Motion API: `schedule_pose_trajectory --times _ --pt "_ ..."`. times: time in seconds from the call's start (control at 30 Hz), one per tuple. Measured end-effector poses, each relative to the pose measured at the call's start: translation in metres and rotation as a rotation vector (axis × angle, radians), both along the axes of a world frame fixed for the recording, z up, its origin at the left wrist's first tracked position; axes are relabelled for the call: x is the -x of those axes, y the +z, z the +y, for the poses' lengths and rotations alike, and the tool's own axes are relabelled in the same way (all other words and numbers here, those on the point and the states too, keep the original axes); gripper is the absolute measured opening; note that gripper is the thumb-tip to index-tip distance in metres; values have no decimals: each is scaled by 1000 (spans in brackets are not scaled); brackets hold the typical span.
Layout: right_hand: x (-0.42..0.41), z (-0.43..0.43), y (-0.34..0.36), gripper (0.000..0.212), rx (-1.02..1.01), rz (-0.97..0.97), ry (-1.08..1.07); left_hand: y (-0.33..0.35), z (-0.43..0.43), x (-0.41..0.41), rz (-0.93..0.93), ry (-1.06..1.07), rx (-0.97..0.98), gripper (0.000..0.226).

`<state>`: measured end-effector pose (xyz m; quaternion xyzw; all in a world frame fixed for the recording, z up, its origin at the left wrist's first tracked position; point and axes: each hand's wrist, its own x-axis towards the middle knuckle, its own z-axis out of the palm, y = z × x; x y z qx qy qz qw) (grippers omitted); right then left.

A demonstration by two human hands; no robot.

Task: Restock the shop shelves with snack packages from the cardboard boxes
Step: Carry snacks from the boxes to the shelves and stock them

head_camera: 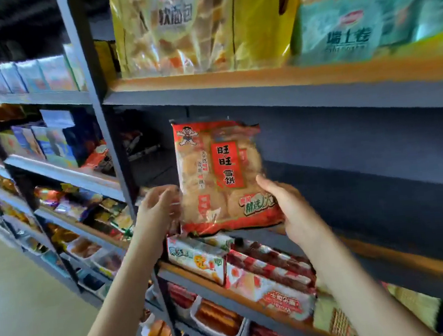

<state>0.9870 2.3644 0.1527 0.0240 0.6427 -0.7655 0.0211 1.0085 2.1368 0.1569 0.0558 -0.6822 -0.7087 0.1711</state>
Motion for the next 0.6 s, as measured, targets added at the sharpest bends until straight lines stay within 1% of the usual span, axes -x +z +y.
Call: schedule_pose_trajectory --times 0.07,0.13,0.23,0.3,0.33,0.4,0.43,0.5,0.53,0.6 --pt "14 16 9 37 67 -46 -70 11 16 26 14 -93 50 16" --pt "27 35 15 39 87 -65 -161 20 31 49 7 -201 118 15" --pt "41 64 20 44 87 -32 -296 29 58 83 -47 -421 227 13" --pt "45 83 22 52 59 4 -393 31 81 102 -62 -589 344 8" --pt "46 94 21 52 38 21 -446 31 94 109 -57 -666 413 5" --pt "47 117 16 33 -71 96 -531 31 123 125 -33 -794 497 20" --pt "48 128 13 29 -156 124 -550 32 138 131 -19 -848 531 26" --pt "47 147 11 32 -326 117 -549 33 166 140 -4 -944 612 40" --pt "48 156 12 33 -372 106 -542 33 179 145 -1 -976 650 46" --pt "49 171 16 26 -443 87 -547 35 201 153 37 -993 742 50"
